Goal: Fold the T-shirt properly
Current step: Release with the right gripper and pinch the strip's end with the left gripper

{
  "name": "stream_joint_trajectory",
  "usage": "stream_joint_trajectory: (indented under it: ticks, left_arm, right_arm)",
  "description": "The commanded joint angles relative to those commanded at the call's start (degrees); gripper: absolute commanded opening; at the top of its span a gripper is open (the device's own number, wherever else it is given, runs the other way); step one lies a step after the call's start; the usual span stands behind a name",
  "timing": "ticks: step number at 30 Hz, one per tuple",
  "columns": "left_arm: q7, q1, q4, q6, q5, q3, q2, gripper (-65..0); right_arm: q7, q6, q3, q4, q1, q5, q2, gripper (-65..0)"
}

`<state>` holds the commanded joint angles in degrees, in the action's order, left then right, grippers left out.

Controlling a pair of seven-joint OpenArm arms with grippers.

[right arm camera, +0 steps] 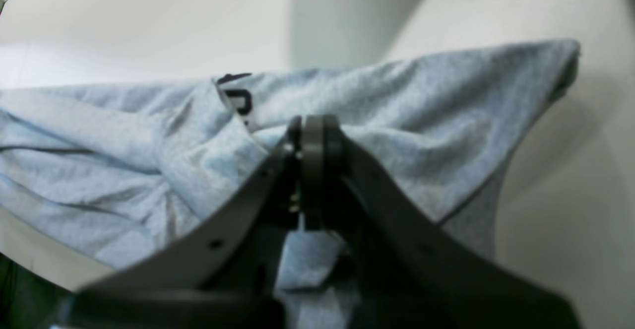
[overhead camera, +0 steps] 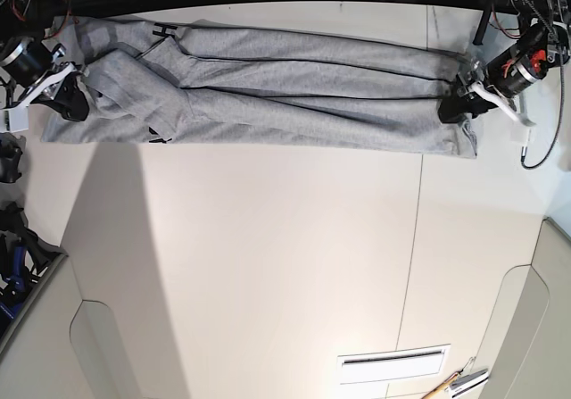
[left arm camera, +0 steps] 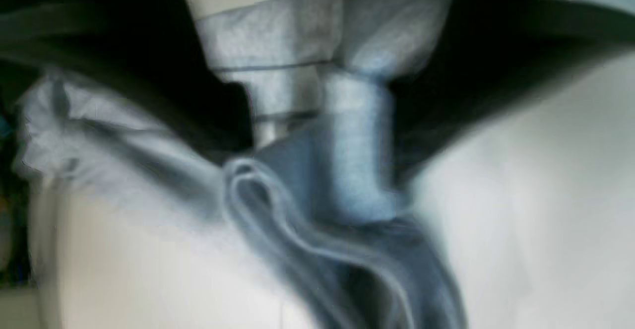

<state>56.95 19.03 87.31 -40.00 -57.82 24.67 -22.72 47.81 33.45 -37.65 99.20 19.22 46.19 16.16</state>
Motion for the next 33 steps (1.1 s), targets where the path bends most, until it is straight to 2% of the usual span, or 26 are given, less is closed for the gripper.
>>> stream_joint_trajectory:
  ticks: [1, 2, 6, 9, 12, 15, 19, 20, 22, 24, 26, 27, 29, 30, 33]
  left_arm:
    - [-0.2, 0.0, 0.0, 0.0, 0.0, 0.0, -0.1, -56.6]
    - [-0.6, -0.1, 0.0, 0.0, 0.0, 0.0, -0.2, -65.0]
    - [-3.1, -1.3, 0.0, 0.0, 0.3, 0.1, -1.0, -65.0]
    - [-3.2, -5.4, 0.0, 0.0, 3.6, 0.0, -2.1, -65.0]
    - [-3.5, -10.9, 0.0, 0.0, 9.7, 0.0, -2.9, -65.0]
    - [-6.7, -16.5, 0.0, 0.0, 18.6, 0.0, -3.0, -65.0]
    - [-10.6, -21.9, 0.0, 2.1, 25.8, 0.0, -4.7, -65.0]
    - [-10.7, -22.9, 0.0, 2.1, 26.2, 0.0, -5.6, -65.0]
    - [-10.1, -23.5, 0.2, 1.8, 24.1, -0.4, -8.0, -65.0]
    - [-7.4, -23.4, 1.9, 0.0, 21.0, -2.2, -9.5, -65.0]
    - [-3.4, -22.6, 5.7, 0.0, 17.9, -5.0, -9.5, -65.0]
    - [-2.8, -21.4, 8.2, 0.0, 16.4, -7.0, -9.5, -65.0]
    - [-3.0, -18.6, 13.4, 2.3, 15.0, -11.6, -9.5, -65.0]
    - [-3.0, -17.4, 15.9, 3.4, 14.8, -14.4, -9.4, -65.0]
    - [-2.9, -15.1, 20.9, 3.4, 18.4, -21.6, -7.9, -65.0]
  right_arm:
    - [0.0, 0.0, 0.0, 0.0, 0.0, 0.3, 0.0, -65.0]
    - [0.0, 0.0, 0.0, 0.0, 0.0, 0.3, 0.0, -65.0]
    - [0.0, 0.0, 0.0, 0.0, 0.0, 0.4, 0.0, -65.0]
    - [-1.4, 0.02, 0.0, 0.0, 0.0, 1.0, 0.1, -65.0]
    - [-1.8, 0.0, -0.2, 0.1, -0.6, 1.0, 0.1, -65.0]
    - [-1.7, 0.0, -0.9, 0.1, -1.1, 1.8, 0.0, -65.0]
    - [-1.7, 0.0, -1.9, 0.1, -1.6, 1.8, 0.0, -65.0]
    - [-1.7, 0.0, -2.2, 0.1, -1.6, 1.8, 0.0, -65.0]
    - [-1.6, 0.0, -2.6, 0.1, -1.6, 1.8, 0.0, -65.0]
    - [-1.5, 0.0, -2.7, 0.1, -1.6, 1.8, 0.0, -65.0]
    - [-1.5, 0.0, -2.7, 0.1, -1.6, 1.4, 0.0, -65.0]
    - [-1.5, 0.0, -2.7, 0.1, -1.5, 1.3, 0.0, -65.0]
    - [-1.5, 0.0, -2.7, 0.1, -1.6, 1.4, 0.0, -65.0]
    - [-1.5, 0.0, -2.7, 0.1, -1.6, 1.4, 0.0, -65.0]
    - [-1.5, 0.0, -2.7, 0.1, -1.6, 1.4, 0.0, -65.0]
